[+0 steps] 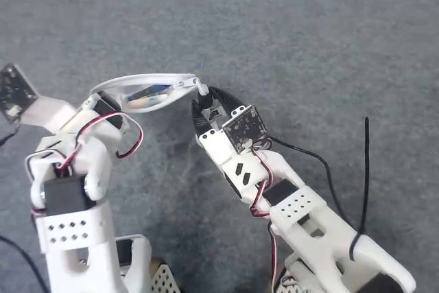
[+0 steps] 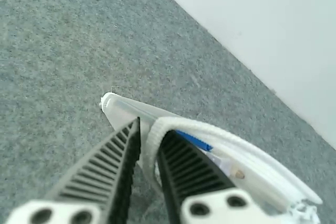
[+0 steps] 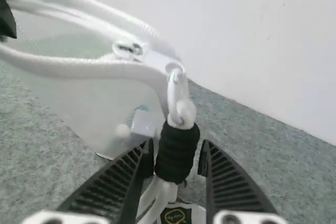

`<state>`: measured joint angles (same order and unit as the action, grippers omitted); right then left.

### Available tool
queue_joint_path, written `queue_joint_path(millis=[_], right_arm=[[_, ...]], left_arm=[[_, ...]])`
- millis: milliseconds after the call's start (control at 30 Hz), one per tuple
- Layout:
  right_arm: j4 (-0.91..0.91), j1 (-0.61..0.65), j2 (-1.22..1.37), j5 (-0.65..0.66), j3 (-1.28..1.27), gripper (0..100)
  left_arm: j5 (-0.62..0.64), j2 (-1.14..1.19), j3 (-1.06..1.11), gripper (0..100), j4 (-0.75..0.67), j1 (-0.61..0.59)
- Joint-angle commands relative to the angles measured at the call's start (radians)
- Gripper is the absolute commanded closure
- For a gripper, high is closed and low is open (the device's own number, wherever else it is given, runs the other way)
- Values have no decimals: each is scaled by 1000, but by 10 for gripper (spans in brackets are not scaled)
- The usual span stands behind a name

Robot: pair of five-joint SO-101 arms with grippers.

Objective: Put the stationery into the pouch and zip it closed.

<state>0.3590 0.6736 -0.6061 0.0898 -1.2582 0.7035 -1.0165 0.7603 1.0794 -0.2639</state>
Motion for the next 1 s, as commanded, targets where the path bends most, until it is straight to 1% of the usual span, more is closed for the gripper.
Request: queue_joint_path(millis=[0,167,700,767,867,933,967], right_arm=[[21,-18,-7,12,60,864],[21,-44,-5,12,60,864],[21,-41,-12,12,60,867],[24,-41,-12,11,61,895],[81,-41,-12,11,55,998],[97,-41,-12,11,48,983],[105,-41,-13,11,38,995]], left_arm=[[-3,-43,-16,988,-15,3],[-3,-43,-16,988,-15,3],[-3,-43,-15,988,-15,2],[-3,-43,-15,988,-15,2],[-3,-43,-15,988,-15,2],[-3,-43,-15,988,-15,2],[-3,-43,-15,988,-15,2]])
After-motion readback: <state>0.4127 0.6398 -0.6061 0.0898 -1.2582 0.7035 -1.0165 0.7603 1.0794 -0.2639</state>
